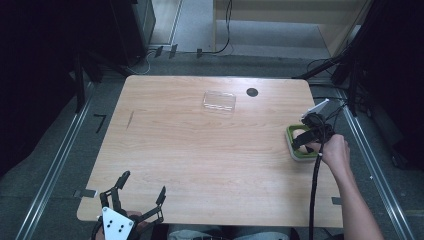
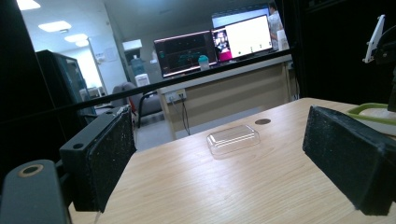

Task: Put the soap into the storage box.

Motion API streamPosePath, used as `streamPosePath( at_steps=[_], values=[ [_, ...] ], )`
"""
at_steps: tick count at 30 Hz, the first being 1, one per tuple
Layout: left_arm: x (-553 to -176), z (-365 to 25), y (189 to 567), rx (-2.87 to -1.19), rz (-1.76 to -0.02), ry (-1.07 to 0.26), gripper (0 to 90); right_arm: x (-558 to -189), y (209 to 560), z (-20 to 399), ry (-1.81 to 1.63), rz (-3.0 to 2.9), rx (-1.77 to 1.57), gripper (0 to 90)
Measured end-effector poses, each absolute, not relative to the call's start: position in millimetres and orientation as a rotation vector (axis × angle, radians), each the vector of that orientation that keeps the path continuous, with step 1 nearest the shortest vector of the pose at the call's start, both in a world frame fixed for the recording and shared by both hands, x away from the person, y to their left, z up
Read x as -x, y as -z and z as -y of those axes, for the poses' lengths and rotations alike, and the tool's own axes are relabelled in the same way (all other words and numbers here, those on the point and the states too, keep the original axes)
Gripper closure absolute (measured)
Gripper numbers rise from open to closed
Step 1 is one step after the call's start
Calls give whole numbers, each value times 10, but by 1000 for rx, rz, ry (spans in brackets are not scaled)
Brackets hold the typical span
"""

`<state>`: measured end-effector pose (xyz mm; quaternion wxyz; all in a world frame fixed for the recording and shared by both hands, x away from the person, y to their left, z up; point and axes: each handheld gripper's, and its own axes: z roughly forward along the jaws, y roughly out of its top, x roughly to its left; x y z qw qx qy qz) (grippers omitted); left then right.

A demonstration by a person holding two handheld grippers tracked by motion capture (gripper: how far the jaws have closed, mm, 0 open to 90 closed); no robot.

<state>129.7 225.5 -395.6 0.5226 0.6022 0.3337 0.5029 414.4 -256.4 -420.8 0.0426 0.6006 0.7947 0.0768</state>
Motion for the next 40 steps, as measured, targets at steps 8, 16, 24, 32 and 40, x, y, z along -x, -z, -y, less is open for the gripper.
streamPosePath(
  at_steps=[8, 16, 24, 32, 40],
  values=[
    [-1289, -2257, 3955, -1440, -799, -1207, 99, -3950, 4138, 2411, -224, -2489, -1756, 75],
    [-1287, -2254, 3955, -1439, -799, -1206, 99, -3703, 4138, 2262, -233, -2577, -1648, 76],
    [-1287, -2252, 3955, -1440, -796, -1206, 99, -3407, 4227, 2087, -185, -2666, -1535, 78],
    [-1287, -2253, 3954, -1440, -795, -1207, 99, -3155, 4372, 1941, -153, -2755, -1443, 82],
    [-1292, -2252, 3956, -1440, -795, -1205, 99, -3033, 4518, 1890, -126, -2803, -1390, 89]
  ],
)
